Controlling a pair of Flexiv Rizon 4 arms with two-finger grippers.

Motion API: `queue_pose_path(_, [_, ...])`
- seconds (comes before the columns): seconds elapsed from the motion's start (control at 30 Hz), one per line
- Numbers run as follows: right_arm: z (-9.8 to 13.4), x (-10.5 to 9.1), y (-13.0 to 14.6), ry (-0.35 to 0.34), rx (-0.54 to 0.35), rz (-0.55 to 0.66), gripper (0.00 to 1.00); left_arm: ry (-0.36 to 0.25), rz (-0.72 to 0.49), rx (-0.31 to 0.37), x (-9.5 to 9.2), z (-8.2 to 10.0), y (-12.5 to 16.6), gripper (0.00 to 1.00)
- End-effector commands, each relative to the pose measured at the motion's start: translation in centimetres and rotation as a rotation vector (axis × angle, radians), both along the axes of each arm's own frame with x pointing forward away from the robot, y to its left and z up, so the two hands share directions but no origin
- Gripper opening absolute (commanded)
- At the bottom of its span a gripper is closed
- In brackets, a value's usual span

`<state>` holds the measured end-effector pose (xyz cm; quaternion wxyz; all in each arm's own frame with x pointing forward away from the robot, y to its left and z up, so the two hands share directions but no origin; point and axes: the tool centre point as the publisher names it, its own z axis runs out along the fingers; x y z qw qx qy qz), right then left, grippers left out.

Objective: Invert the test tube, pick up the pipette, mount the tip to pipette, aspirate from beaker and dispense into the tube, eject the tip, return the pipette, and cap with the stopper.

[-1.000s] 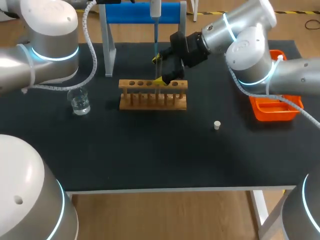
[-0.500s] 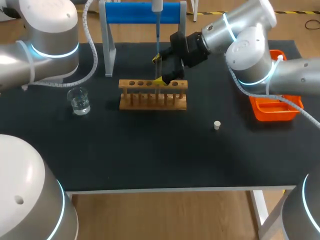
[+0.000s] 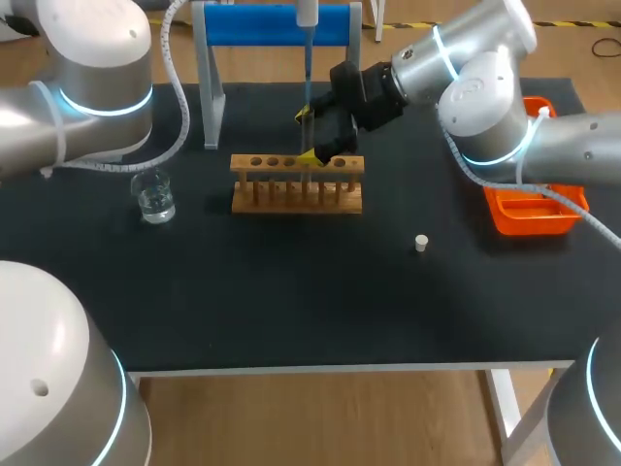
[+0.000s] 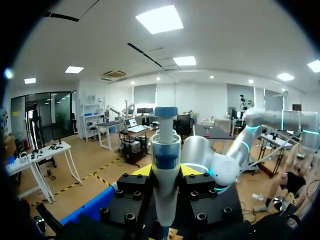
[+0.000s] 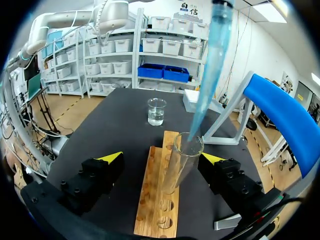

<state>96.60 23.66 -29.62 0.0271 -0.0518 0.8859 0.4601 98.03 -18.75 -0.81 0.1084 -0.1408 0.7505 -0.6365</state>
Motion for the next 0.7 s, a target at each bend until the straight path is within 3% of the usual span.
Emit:
queue_pose_path(0.03, [0.1, 0.0, -0.1, 0.002, -0.003, 0.002, 1.00, 0.008, 0.001, 0.000, 0.3, -0.7, -0.1, 0.00])
queue_pose_path(0.43, [0.1, 0.0, -0.1, 0.002, -0.003, 0.002, 1.00, 0.036, 0.006, -0.008, 1.0, -2.2, 0.1, 0.00])
queue_pose_path(0.7, [0.1, 0.0, -0.1, 0.002, -0.003, 0.002, 1.00, 0.040, 0.023, 0.022, 1.2, -3.1, 0.3, 0.00])
